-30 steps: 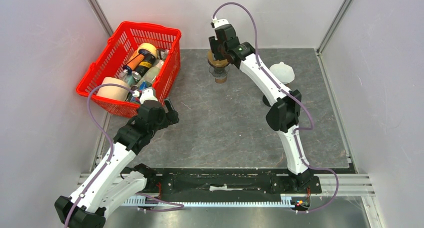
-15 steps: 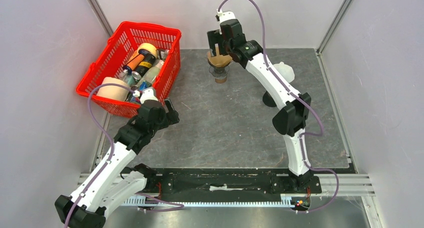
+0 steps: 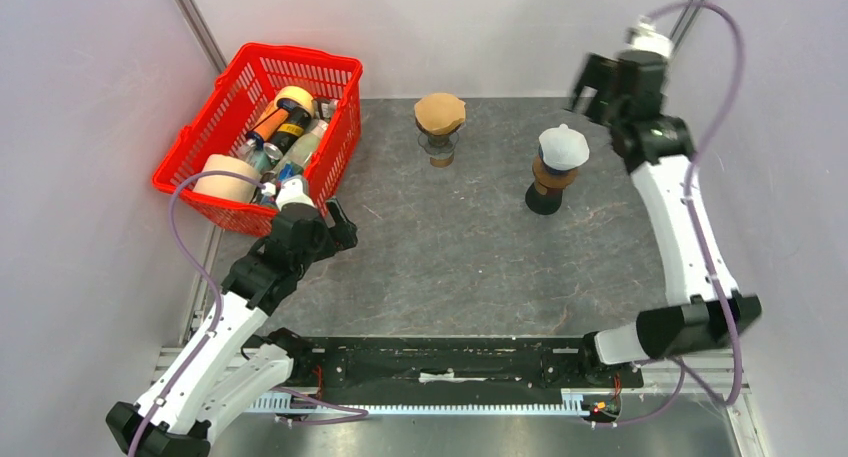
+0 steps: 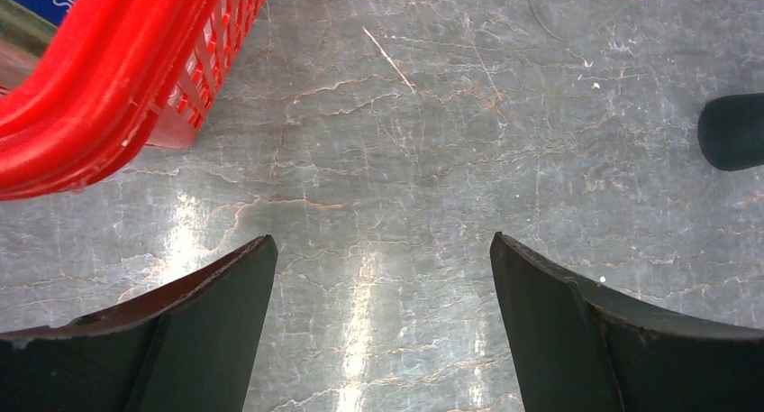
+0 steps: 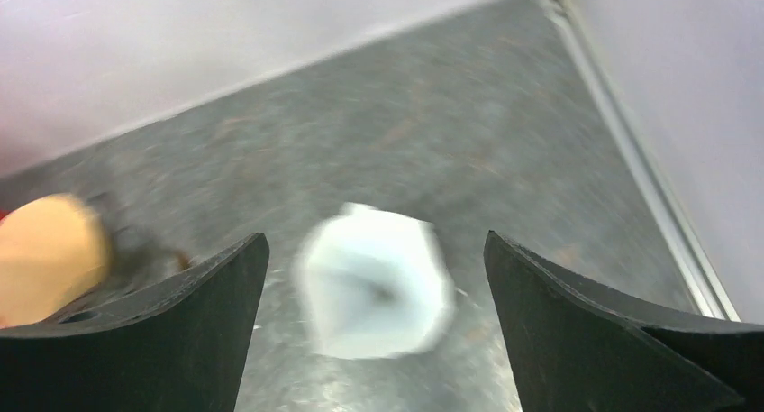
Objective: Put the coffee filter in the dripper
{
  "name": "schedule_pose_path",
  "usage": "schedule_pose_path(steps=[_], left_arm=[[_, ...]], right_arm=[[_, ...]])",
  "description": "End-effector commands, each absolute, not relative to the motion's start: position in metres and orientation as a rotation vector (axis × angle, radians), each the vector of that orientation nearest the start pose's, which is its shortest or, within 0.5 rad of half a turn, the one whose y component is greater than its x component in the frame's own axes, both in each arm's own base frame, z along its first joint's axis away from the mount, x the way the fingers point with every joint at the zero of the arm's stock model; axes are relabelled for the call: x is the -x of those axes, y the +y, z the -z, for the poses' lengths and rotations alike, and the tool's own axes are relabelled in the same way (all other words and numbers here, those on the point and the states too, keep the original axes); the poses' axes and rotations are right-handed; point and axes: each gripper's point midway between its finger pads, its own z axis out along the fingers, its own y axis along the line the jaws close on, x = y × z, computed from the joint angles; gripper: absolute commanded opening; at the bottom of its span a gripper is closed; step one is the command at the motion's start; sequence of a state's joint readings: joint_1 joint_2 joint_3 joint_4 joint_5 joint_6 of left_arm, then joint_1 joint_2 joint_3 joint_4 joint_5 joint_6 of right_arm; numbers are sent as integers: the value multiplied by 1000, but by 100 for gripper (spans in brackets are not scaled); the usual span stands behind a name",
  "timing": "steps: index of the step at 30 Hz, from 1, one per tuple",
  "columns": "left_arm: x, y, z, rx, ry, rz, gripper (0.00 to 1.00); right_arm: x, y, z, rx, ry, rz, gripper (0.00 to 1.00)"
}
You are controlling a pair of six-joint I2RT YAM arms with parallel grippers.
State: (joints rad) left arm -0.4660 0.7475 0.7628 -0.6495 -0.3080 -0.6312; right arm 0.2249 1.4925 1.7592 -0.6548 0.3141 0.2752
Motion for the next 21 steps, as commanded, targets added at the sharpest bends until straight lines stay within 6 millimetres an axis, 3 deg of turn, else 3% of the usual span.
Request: schedule_pose_path(steps=[1, 3, 5, 10, 15, 21], left_arm=[[-241, -87, -202, 368, 2097, 325, 95], [-240, -86, -200, 378, 2100, 319, 95], [-239, -85, -197, 382, 2103, 315, 95], [-238, -82, -197, 390, 2099, 308, 95], [-236, -82, -198, 392, 2090, 313, 96], [-235, -80, -198, 396, 2084, 313, 96]], right_arm=[[-380, -42, -312, -680, 1998, -27, 97], [-353, -76, -287, -836, 2005, 10, 97], [-326, -96, -261, -955, 2013, 79, 97], [-279, -109, -220, -1086, 2013, 215, 97], [-255, -109, -205, -1116, 1979, 246, 97], [-247, -105, -212, -1082, 1901, 207, 97]])
